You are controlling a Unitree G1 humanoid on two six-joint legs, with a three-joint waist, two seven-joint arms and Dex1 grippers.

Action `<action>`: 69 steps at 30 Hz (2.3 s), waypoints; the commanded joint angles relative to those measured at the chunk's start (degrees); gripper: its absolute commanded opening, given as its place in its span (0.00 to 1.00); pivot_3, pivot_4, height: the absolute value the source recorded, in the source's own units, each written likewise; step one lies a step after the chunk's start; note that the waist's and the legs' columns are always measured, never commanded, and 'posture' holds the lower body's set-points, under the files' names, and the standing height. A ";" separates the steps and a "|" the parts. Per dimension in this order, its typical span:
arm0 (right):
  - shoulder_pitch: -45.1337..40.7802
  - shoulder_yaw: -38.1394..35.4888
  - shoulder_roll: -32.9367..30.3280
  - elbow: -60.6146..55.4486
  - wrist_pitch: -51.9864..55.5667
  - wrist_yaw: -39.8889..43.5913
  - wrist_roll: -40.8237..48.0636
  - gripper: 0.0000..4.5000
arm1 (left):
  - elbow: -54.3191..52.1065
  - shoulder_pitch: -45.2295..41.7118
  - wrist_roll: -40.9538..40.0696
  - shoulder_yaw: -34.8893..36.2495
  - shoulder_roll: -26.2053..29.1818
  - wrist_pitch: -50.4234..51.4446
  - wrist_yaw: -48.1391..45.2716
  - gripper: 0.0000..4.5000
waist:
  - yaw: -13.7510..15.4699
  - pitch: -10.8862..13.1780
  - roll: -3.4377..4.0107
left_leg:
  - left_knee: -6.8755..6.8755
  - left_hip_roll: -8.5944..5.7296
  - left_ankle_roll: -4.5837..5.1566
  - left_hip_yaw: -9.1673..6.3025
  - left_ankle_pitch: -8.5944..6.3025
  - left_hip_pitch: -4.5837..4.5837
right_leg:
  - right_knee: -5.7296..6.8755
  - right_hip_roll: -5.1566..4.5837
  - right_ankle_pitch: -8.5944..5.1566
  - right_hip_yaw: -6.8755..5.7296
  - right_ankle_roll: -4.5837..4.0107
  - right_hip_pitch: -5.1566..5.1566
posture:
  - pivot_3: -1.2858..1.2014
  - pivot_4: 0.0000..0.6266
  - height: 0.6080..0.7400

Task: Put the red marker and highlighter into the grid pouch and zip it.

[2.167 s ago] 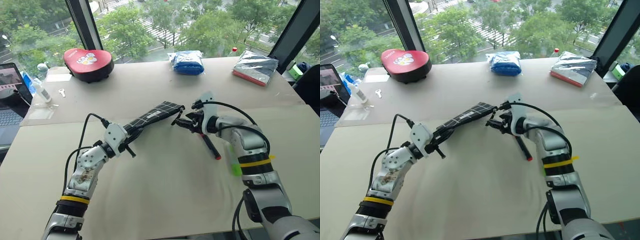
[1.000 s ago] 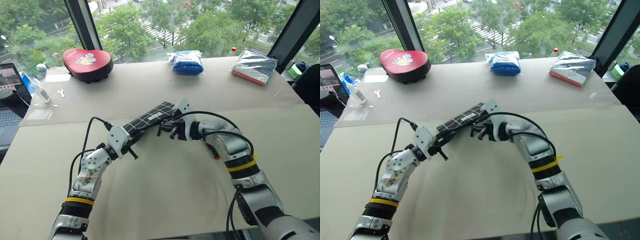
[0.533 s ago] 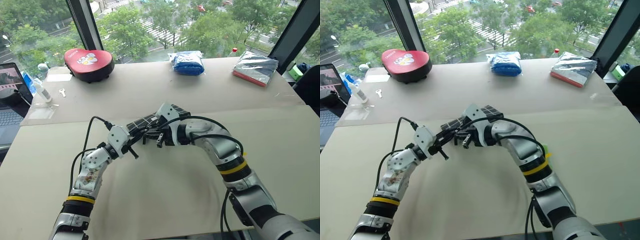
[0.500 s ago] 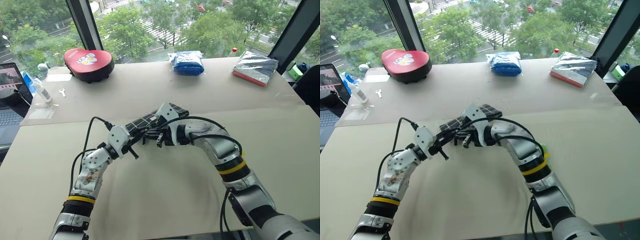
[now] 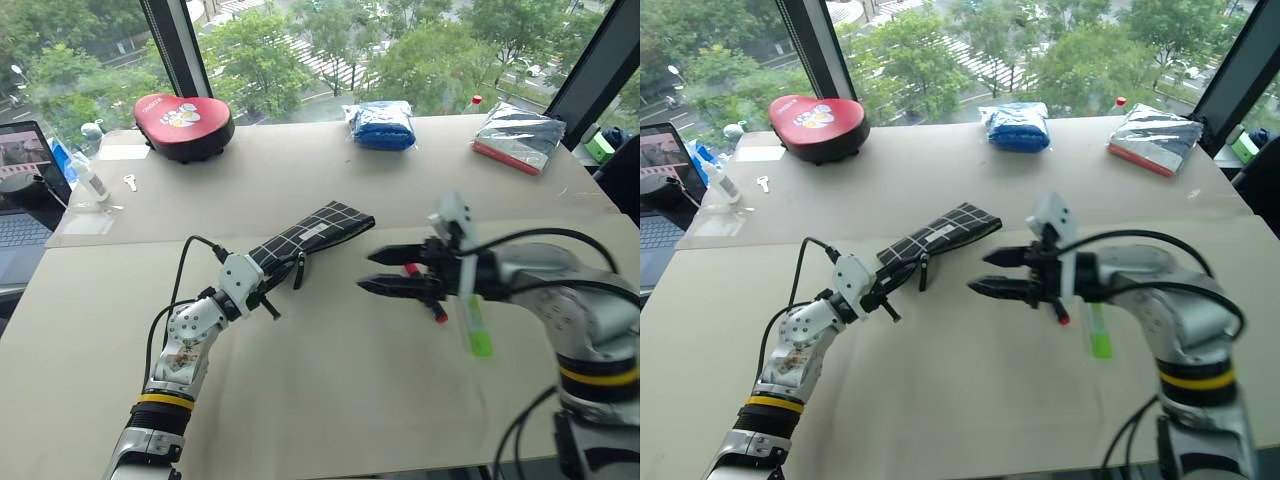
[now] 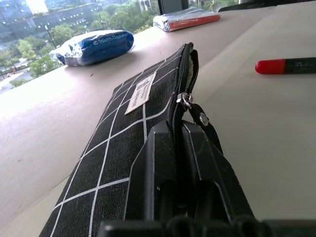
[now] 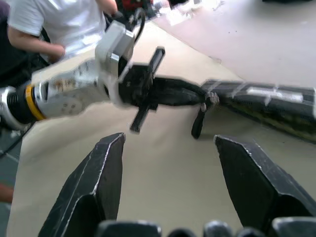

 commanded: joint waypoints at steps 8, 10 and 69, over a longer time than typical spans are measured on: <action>15.76 -16.64 -7.79 -2.68 11.10 -19.14 -8.64 0.72 | 0.76 -1.65 -0.07 -0.54 -1.63 -3.72 -1.29 0.00 | 1.02 0.03 -0.05 | 0.06 0.05 -0.04 0.15 0.02 0.13 | 0.08 -0.02 0.06 0.09 -0.09 0.06 | 0.52 0.24 1.00; 19.07 -18.13 -6.95 -6.05 14.17 -20.66 -8.01 0.72 | 1.87 -2.37 -0.16 -0.82 -2.10 -4.07 -1.96 0.00 | 1.18 0.03 -0.06 | 0.07 0.05 -0.04 0.17 0.02 0.14 | 0.09 -0.03 0.07 0.12 -0.08 0.07 | 0.52 0.24 1.00; -2.53 10.14 -10.77 5.48 -17.42 -6.44 -18.16 0.22 | 0.99 -2.83 -0.74 -1.40 -3.80 -3.96 -5.83 0.00 | 0.54 0.05 -0.40 | 0.08 0.09 0.00 0.32 0.00 0.39 | -0.07 0.03 0.19 0.11 0.01 0.28 | 0.52 0.24 1.00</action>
